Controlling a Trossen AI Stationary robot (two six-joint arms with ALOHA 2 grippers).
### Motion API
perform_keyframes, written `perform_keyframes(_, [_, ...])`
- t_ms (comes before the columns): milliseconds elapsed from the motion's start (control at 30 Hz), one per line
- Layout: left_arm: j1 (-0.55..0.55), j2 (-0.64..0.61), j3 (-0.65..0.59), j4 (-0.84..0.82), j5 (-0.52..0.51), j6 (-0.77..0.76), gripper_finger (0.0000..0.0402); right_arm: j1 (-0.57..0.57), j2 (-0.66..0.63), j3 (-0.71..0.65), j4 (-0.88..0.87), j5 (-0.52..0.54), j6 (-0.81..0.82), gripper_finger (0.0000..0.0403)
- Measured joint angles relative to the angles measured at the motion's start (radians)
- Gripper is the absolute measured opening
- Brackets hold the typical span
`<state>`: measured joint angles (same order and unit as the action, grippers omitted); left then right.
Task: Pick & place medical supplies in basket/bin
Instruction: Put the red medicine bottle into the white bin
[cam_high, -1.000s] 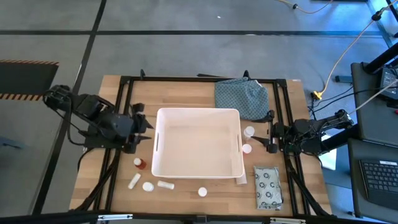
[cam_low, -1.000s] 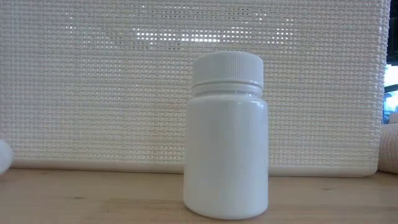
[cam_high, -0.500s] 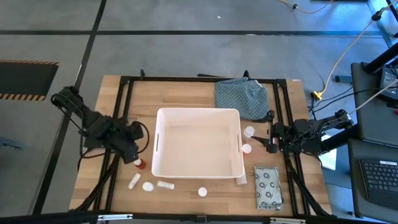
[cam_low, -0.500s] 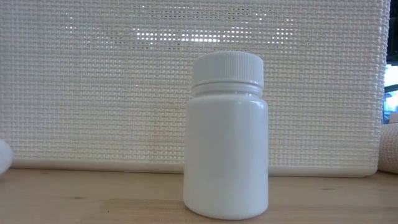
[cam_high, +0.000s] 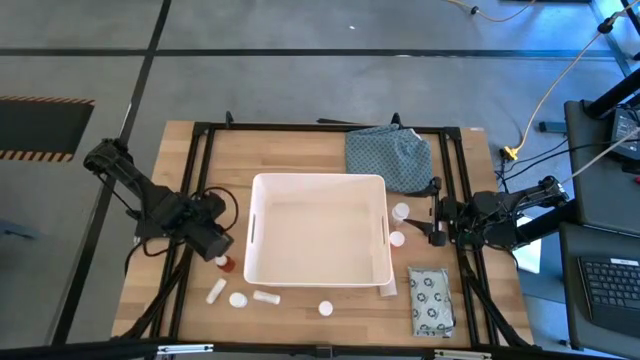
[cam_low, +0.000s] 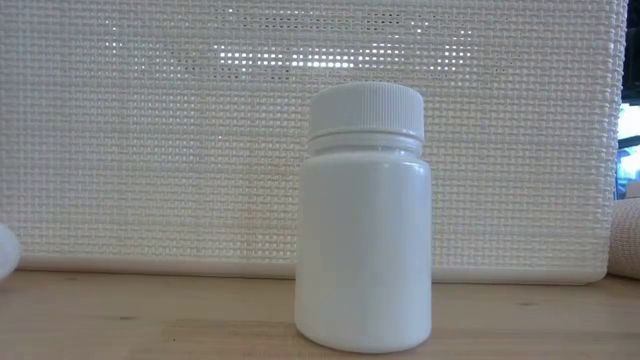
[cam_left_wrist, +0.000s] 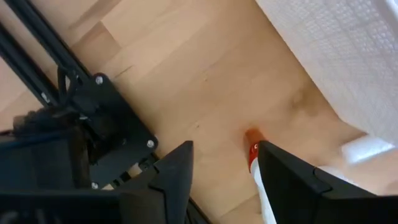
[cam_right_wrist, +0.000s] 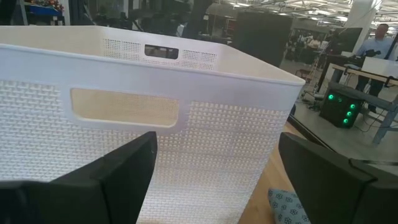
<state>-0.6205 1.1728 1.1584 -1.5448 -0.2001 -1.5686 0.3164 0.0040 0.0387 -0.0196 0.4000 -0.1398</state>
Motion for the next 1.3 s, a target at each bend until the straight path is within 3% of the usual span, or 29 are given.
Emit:
perform_keyframes(300, [0.001,0.009,0.000,0.024,-0.001,-0.086,0.0197,0.000,0.000,0.000,0.000,0.000,0.000,0.0338])
perform_keyframes(633, [-0.024,0.068,0.000,0.111,0.011,-0.024,0.0198,0.000,0.000,0.000,0.000,0.000,0.000,0.0338])
perform_keyframes(900, [-0.026,0.174,0.004,0.162,0.118,-0.101,0.0198,0.000,0.000,0.000,0.000,0.000,0.000,0.0338])
perform_keyframes(1300, [-0.038,0.228,0.001,0.244,0.145,-0.158,0.0198,0.000,0.000,0.000,0.000,0.000,0.000,0.0338])
